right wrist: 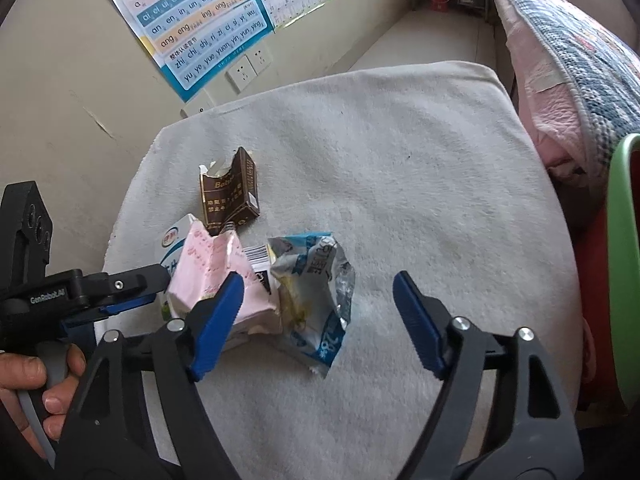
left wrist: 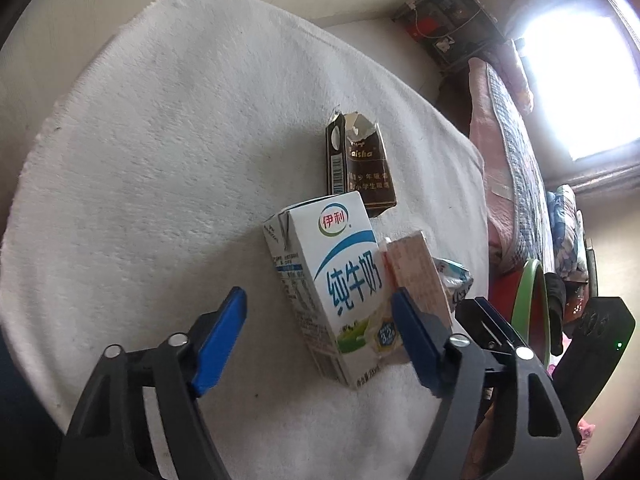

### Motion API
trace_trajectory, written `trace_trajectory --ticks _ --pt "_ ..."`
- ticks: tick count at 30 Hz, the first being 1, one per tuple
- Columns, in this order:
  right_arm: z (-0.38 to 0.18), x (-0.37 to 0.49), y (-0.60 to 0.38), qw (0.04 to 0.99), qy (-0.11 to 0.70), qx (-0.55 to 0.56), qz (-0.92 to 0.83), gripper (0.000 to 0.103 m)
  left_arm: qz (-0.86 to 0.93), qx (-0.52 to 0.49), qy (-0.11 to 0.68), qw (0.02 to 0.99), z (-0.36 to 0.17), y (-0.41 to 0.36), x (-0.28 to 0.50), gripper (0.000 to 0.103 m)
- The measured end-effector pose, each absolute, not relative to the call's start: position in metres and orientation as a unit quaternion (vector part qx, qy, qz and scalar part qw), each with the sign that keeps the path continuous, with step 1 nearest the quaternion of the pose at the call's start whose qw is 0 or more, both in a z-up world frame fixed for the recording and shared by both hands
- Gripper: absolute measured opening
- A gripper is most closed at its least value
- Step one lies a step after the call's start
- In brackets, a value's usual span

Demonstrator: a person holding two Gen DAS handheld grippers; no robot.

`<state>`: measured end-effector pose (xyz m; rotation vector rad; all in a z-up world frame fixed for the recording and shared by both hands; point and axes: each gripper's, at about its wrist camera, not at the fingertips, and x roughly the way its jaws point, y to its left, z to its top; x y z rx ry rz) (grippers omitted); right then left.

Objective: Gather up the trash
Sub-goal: 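Grasp the white-blue milk carton with the left gripper while the right grasps the blue-white snack bag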

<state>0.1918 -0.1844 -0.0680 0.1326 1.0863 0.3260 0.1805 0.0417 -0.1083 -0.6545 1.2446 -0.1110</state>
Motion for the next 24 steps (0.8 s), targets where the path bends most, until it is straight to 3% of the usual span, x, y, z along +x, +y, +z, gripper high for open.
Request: trace_trajectory --ticks 14,21,24 --pt "-0.089 0.21 -0.189 0.821 0.54 0.077 0.167 0.062 -0.024 -0.244 0.599 0.762 -0.117 0.003 0.218 0.068" --pt "-0.098 0.214 -0.189 0.808 0.55 0.092 0.188 0.025 -0.014 -0.23 0.606 0.761 -0.118 -0.001 0.221 0.065" --pt "-0.093 0.211 -0.191 0.811 0.546 0.091 0.188 0.023 -0.015 -0.223 0.603 0.766 -0.115 0.005 0.217 0.065"
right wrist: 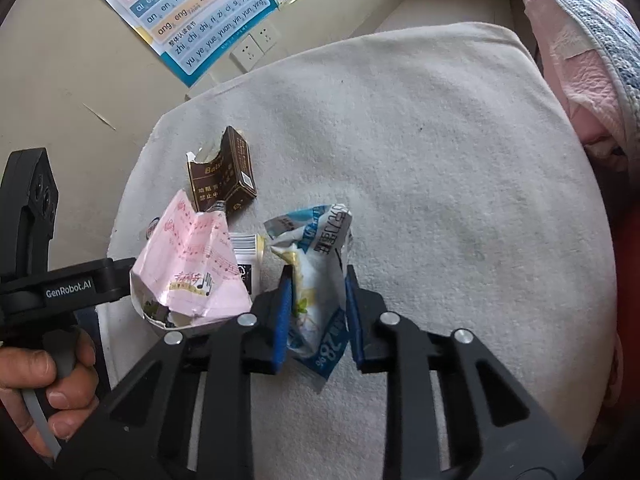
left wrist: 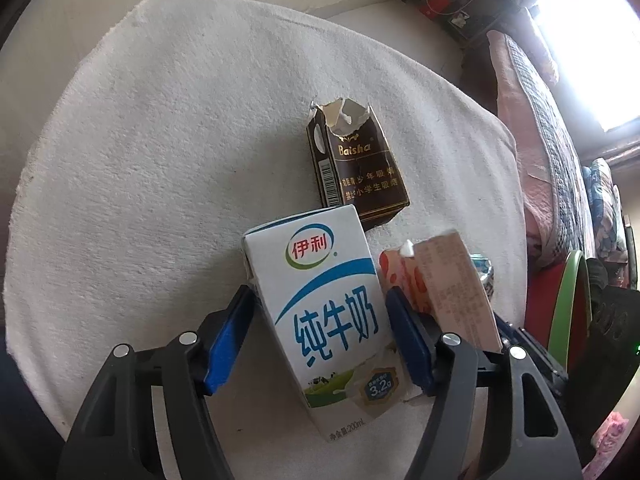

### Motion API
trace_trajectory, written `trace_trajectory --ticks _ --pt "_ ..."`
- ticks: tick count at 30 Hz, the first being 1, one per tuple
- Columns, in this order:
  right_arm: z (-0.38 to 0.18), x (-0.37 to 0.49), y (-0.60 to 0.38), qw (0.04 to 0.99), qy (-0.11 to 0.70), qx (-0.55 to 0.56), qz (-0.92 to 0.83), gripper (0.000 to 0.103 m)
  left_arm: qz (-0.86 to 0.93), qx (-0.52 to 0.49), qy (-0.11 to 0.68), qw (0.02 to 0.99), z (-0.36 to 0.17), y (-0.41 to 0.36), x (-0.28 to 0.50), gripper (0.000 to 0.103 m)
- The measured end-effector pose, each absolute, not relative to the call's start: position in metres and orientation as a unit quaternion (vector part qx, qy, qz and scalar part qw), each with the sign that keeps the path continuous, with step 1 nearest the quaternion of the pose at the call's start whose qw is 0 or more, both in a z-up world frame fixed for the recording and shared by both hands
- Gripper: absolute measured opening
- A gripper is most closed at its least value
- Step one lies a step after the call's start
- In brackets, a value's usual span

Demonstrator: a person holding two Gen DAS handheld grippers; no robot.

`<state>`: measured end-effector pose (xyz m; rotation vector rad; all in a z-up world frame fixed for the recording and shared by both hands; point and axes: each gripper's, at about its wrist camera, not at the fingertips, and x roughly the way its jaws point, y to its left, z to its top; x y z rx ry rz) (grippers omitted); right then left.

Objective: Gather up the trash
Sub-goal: 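Grasp the white-blue milk carton with the left gripper while the right grasps the blue-white snack bag, then carry the milk carton and snack bag over the red bucket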

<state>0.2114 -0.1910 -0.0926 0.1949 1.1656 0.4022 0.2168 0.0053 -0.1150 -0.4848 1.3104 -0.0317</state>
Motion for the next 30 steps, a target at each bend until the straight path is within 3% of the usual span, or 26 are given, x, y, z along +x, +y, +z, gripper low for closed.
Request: trace_trajectory --ticks 22,30 --pt "-0.008 0.147 -0.219 0.868 0.469 0.054 0.154 0.023 -0.044 -0.17 0.546 0.819 -0.036 0.034 0.156 0.06" --pt "0.015 0.12 -0.236 0.884 0.443 0.064 0.132 0.023 -0.069 -0.159 0.529 0.831 -0.013 0.013 0.144 0.06"
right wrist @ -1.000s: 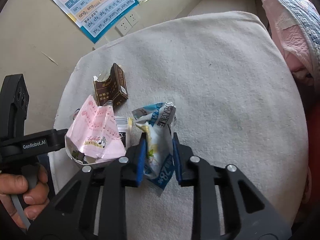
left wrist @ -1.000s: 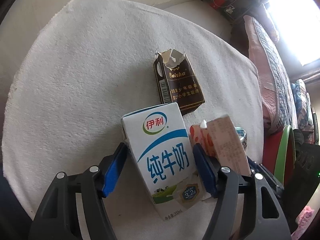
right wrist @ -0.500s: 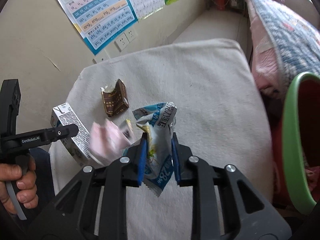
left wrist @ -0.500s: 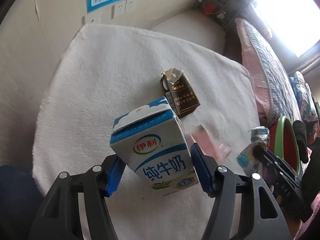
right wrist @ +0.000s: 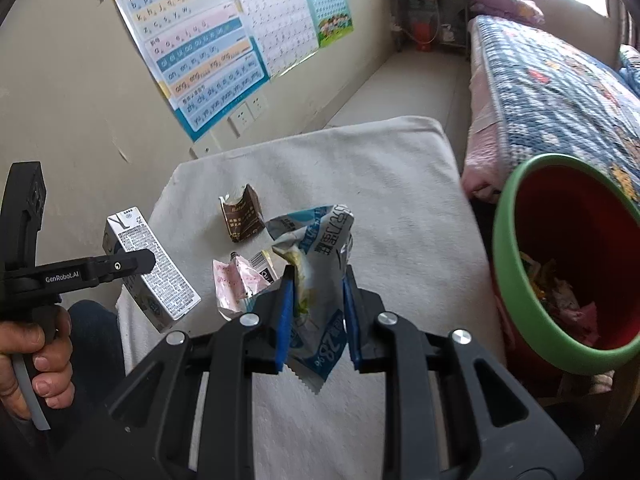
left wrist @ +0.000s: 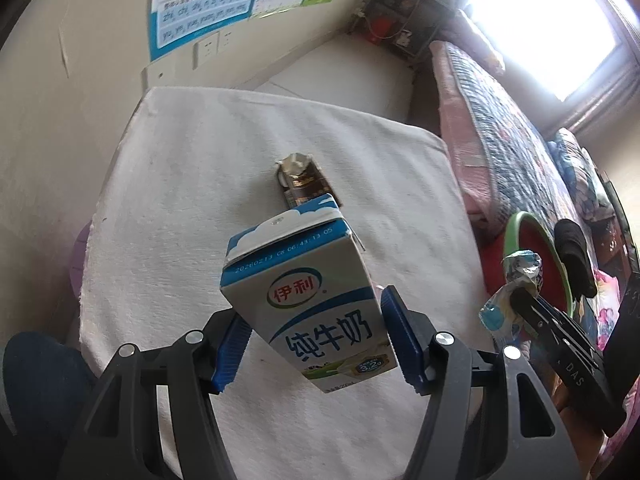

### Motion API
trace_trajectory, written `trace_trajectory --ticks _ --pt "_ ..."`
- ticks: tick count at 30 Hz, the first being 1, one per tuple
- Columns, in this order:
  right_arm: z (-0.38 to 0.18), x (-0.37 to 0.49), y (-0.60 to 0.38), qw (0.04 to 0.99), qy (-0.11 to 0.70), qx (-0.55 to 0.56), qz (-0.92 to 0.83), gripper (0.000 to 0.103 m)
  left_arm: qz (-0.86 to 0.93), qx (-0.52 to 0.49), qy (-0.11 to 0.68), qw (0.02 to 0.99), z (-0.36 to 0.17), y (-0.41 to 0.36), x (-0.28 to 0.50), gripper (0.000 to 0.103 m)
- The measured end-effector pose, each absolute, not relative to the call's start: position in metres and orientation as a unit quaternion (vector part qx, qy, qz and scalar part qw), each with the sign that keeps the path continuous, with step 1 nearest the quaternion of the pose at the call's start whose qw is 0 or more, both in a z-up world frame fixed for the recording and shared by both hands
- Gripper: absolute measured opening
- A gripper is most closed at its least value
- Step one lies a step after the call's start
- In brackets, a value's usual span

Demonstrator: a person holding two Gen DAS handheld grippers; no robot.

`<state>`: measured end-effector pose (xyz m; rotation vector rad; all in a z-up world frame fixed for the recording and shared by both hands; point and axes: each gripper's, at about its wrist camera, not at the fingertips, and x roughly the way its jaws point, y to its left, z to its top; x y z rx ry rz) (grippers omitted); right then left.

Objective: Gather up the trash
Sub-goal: 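Carry the milk carton and snack bag over the red bucket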

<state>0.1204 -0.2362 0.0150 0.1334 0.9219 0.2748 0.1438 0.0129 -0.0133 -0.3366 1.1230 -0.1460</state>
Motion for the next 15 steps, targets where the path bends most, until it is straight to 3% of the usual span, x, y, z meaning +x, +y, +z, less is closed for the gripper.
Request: trace_trajectory --ticks 15 --pt "0.049 0.104 -0.316 0.91 0.397 0.098 0.073 0.023 -0.147 -0.104 0.512 0.84 0.025 -0.081 0.15 0.06"
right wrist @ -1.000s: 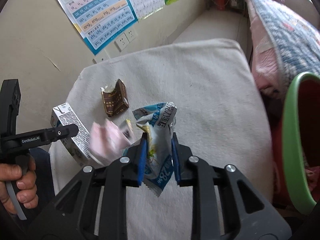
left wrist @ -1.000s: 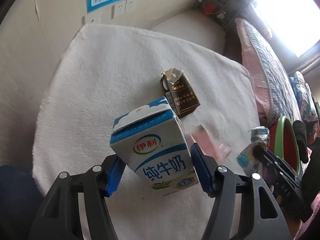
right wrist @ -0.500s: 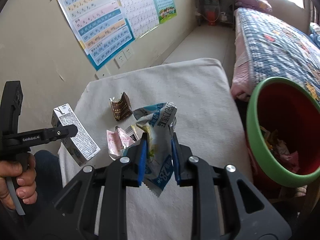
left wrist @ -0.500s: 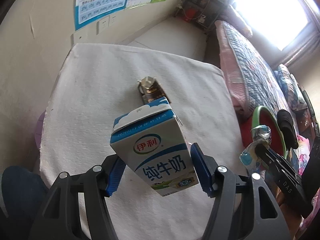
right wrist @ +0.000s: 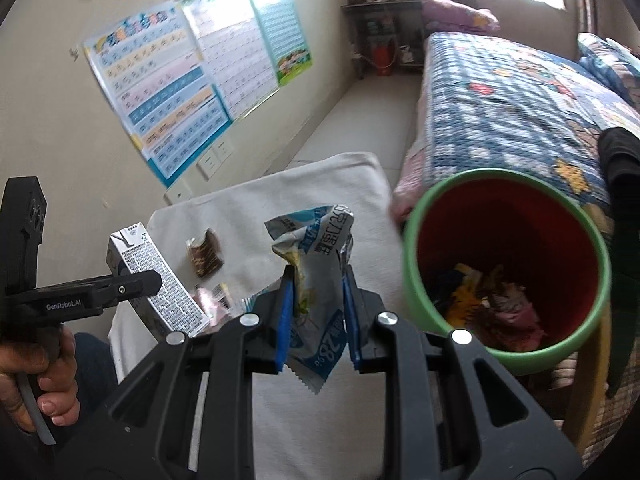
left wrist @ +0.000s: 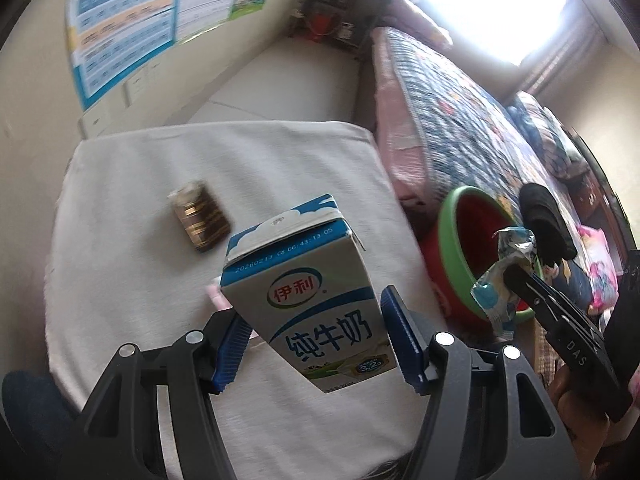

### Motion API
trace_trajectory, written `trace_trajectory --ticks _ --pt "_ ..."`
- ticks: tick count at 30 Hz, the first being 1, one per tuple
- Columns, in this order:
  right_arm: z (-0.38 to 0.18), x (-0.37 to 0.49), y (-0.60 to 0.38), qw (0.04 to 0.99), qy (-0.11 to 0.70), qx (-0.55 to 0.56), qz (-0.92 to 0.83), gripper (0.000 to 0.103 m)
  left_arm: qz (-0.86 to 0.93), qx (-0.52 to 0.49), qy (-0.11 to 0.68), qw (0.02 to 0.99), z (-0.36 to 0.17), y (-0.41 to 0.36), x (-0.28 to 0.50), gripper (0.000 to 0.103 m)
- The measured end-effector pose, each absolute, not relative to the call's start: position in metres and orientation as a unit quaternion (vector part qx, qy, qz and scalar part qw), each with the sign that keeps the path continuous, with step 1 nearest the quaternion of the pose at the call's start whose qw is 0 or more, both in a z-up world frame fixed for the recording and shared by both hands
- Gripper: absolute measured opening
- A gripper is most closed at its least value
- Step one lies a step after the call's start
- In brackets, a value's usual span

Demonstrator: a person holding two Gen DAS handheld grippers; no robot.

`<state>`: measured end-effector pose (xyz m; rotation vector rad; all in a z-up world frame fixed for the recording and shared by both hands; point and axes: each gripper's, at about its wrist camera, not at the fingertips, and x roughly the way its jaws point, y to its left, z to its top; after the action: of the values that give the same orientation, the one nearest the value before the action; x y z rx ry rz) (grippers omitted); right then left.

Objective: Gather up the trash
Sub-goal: 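Carry the milk carton and snack bag over the red bucket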

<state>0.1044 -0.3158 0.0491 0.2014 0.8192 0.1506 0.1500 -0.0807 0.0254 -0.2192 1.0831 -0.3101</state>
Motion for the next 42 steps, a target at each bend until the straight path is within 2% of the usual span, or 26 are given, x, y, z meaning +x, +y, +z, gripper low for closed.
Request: trace_trajectory --ticks 17,33,35,37,38,40,42 --pt "0.069 0.095 -0.448 0.923 0.36 0.131 -0.032 0.023 -0.274 -0.041 0.478 0.834 0.078 -0.243 0.185 0.06" --pt "0.041 0.102 -0.502 0.913 0.37 0.163 -0.057 0.023 -0.313 -0.022 0.503 0.805 0.054 -0.323 0.211 0.06" --pt "0.038 0.105 -0.505 0.911 0.373 0.164 -0.058 0.025 -0.314 -0.023 0.507 0.802 0.049 -0.327 0.214 0.061" --pt "0.034 0.108 -0.508 0.909 0.378 0.165 -0.062 0.043 -0.31 -0.025 0.51 0.802 0.046 -0.329 0.216 0.062" --pt "0.032 0.109 -0.508 0.907 0.381 0.165 -0.066 0.047 -0.309 -0.027 0.511 0.801 0.045 -0.329 0.217 0.062" --pt "0.029 0.11 -0.508 0.906 0.384 0.167 -0.066 0.05 -0.306 -0.033 0.511 0.802 0.044 -0.328 0.217 0.072" --pt "0.026 0.11 -0.508 0.905 0.385 0.167 -0.067 0.057 -0.305 -0.033 0.509 0.804 0.043 -0.327 0.217 0.075"
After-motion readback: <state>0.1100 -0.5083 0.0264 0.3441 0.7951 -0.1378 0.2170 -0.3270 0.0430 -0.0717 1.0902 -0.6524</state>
